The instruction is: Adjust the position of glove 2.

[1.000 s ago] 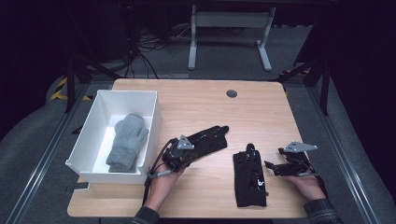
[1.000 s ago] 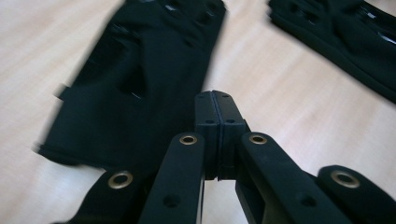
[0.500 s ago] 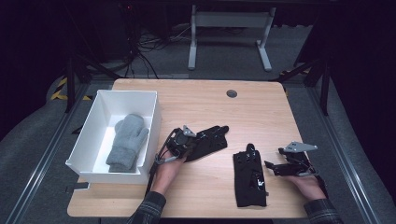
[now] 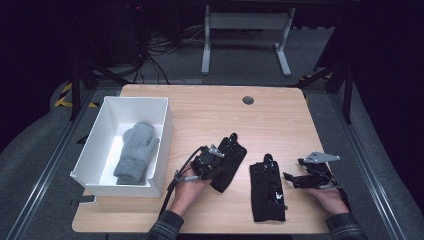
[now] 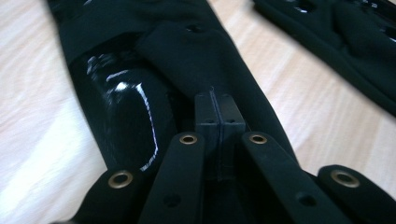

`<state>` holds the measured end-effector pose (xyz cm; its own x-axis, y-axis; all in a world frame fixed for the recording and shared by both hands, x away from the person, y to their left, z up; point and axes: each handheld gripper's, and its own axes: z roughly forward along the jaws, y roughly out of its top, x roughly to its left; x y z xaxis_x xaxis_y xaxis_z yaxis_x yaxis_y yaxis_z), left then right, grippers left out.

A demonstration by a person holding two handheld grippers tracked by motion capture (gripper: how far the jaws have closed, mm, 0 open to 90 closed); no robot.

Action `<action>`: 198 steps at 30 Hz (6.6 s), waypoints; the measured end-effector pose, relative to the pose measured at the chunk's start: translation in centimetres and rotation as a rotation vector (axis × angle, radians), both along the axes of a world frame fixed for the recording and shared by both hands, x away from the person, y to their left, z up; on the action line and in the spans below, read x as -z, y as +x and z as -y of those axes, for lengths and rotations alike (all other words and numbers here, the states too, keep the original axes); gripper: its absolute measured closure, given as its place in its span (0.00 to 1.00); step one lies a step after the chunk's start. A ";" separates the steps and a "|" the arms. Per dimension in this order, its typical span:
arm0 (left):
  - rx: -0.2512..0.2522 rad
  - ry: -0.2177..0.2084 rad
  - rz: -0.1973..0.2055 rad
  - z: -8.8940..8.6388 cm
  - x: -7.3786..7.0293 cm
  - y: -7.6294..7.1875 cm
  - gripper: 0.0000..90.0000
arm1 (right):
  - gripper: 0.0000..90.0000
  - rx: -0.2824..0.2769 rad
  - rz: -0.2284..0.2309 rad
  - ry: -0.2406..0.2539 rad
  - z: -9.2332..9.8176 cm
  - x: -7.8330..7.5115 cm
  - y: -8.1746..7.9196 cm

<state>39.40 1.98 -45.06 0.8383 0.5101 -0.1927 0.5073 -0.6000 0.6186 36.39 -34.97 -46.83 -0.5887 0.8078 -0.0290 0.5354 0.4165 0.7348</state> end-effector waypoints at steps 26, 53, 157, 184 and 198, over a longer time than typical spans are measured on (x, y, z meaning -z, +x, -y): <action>-0.060 0.023 0.011 -1.3 0.3 2.3 1.00 | 0.16 0.000 0.000 0.000 0.0 0.0 0.0; 0.051 0.040 -0.031 -3.0 0.0 -4.1 1.00 | 0.16 0.000 0.000 -0.002 0.0 0.0 0.0; -0.015 -0.349 -0.151 -3.8 -3.5 -2.7 0.98 | 1.00 -0.474 -0.150 0.024 -10.3 -1.0 -2.6; 0.052 -0.269 -0.190 -0.3 -1.6 -3.0 0.98 | 1.00 -0.547 -0.153 0.034 -14.0 -0.6 -2.7; 0.052 -0.266 -0.182 0.1 -1.1 -3.6 0.89 | 0.94 -0.482 -0.117 0.039 -11.4 -1.6 -2.2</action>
<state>35.77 1.93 -43.95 0.8016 0.3787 -0.4626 0.5966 -0.4575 0.6594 34.16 -23.54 -45.27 -0.8929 0.4423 0.0846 0.3688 0.6103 0.7011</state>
